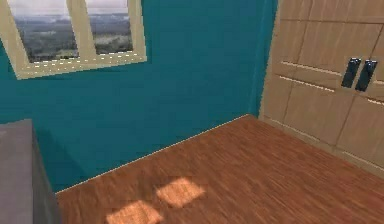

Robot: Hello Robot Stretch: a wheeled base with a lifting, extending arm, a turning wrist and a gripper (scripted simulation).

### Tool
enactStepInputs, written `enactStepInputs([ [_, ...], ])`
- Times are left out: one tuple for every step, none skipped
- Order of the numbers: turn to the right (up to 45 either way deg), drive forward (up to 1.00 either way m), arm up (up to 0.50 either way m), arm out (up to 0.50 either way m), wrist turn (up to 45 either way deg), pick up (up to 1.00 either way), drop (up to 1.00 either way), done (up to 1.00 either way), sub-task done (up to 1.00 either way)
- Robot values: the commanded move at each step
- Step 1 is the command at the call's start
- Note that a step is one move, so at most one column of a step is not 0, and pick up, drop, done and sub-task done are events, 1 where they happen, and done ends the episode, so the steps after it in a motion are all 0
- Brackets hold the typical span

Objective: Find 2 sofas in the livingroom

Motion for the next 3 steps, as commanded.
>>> enactStepInputs([
  [-45.0,0.00,0.00,0.00,0.0,0.00,0.00,0.00,0.00],
  [-42.0,0.00,0.00,0.00,0.0,0.00,0.00,0.00,0.00],
  [0.0,0.00,0.00,0.00,0.0,0.00,0.00,1.00,0.00],
])
